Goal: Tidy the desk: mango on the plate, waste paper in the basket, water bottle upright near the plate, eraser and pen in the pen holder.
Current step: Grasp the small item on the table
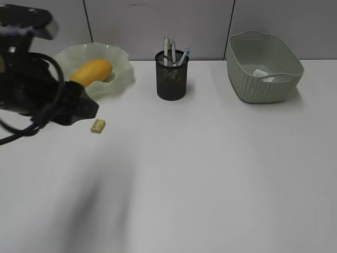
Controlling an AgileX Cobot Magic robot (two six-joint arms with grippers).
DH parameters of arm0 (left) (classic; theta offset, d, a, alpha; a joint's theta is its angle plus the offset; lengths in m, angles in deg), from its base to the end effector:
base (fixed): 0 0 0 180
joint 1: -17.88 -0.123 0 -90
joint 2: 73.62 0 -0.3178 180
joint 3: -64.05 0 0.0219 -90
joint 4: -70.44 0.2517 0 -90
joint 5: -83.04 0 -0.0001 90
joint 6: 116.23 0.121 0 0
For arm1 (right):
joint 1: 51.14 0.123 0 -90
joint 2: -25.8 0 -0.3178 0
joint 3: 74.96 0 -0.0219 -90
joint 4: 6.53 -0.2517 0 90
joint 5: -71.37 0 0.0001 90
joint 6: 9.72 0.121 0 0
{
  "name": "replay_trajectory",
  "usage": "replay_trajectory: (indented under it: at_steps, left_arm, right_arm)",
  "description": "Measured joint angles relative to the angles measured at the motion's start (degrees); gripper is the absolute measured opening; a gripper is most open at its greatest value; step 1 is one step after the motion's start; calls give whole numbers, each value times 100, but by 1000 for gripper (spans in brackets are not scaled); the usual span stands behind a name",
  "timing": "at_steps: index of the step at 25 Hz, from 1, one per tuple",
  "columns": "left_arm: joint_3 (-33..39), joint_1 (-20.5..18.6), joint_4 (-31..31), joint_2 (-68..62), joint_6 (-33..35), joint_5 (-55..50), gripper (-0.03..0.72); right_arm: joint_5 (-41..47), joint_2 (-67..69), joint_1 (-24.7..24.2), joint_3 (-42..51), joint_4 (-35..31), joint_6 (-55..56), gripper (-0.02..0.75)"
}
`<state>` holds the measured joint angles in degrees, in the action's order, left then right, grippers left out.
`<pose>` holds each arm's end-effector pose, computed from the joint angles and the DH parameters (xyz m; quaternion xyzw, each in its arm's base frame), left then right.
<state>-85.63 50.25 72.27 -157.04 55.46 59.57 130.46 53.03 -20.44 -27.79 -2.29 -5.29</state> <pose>0.2415 -0.1512 0.2686 0.2051 0.9082 -0.1162 0.3459 0.0397 0.0146 0.2741 -0.2134 0.8930 0.0841 0.3872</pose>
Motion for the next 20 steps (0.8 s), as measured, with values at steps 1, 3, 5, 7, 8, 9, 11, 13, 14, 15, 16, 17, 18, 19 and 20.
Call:
replay_trajectory:
  at_steps: [1,3,5,7,8,9,11,13,14,15,16,17,18,19,20]
  left_arm:
    - [-203,0,0,-269,0,-87,500]
    - [-695,0,52,-867,0,-311,501]
    - [-1148,-15,150,-1357,0,-671,499]
    - [-1618,-79,182,-1824,0,-1020,499]
    - [-1796,-146,197,-1999,17,-1184,499]
    - [-1999,-232,195,-2190,42,-1320,499]
    - [-2327,-416,164,-2515,120,-1543,499]
    - [-2636,-624,109,-2837,178,-1776,499]
    - [-2770,-711,55,-2987,225,-1879,499]
    - [-2875,-807,-13,-3111,284,-2005,499]
    - [-2995,-889,-68,-3255,330,-2134,499]
    - [-3109,-955,-107,-3395,372,-2244,499]
    - [-3212,-1011,-184,-3530,400,-2327,499]
    - [-3290,-1045,-184,-3630,431,-2373,499]
    - [-3380,-1066,-184,-3741,440,-2415,499]
  right_arm:
    - [0,0,0,0,0,0,552]
    - [0,0,0,0,0,5,552]
    - [0,0,0,0,0,5,552]
    - [0,0,0,0,0,5,552]
    - [0,0,0,0,0,5,552]
    - [0,0,0,0,0,5,552]
    - [0,0,0,0,0,5,552]
    - [0,0,0,0,0,5,552]
    - [0,0,0,0,0,5,552]
    - [0,0,0,0,0,5,552]
    - [0,0,0,0,0,5,552]
    - [-5,0,0,0,0,5,552]
    - [-5,0,0,0,0,5,552]
    - [-5,0,0,0,0,5,552]
    - [-5,0,0,0,0,5,552]
